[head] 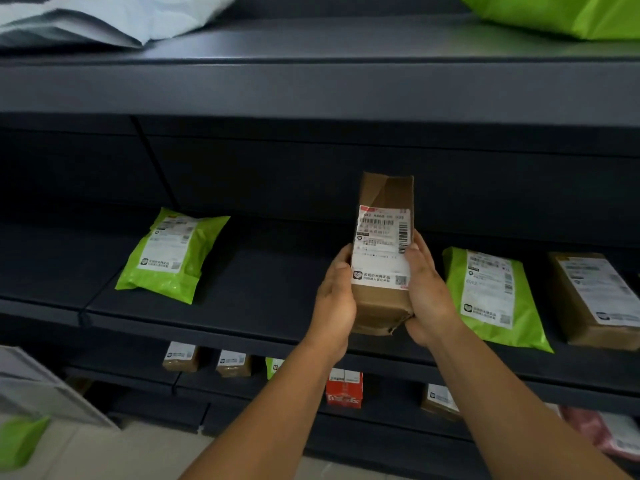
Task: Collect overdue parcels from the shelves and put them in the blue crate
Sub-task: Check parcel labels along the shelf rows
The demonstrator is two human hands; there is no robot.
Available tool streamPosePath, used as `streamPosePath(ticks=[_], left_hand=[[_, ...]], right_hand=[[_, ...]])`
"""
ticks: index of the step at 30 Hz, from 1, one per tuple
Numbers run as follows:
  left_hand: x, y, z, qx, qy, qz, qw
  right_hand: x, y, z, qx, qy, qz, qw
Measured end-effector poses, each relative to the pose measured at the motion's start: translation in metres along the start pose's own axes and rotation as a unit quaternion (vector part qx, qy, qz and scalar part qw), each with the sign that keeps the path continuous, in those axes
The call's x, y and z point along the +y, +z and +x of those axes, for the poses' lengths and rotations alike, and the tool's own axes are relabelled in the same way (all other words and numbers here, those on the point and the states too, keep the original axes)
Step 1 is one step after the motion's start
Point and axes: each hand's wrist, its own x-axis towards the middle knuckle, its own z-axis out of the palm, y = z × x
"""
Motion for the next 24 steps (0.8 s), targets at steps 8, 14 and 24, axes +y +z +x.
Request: streamPosePath(ticks=[8, 14, 24], left_hand=[[-0.002, 0.001, -0.010, -0.018, 0.047, 0.012, 0.999], [-0.002, 0.001, -0.012, -0.027, 0.060, 0.019, 0.998], [-0.001, 0.003, -0.018, -0.035, 0.062, 0.013, 0.997]], right_hand=[[0.001, -0.005, -0.007, -0.035, -0.046, 0.026, 0.998], [0.000, -0.006, -0.011, -0.034, -0.053, 0.032, 0.997], [-0.001, -0.010, -0.019, -0.047, -0.057, 0.032, 0.997]])
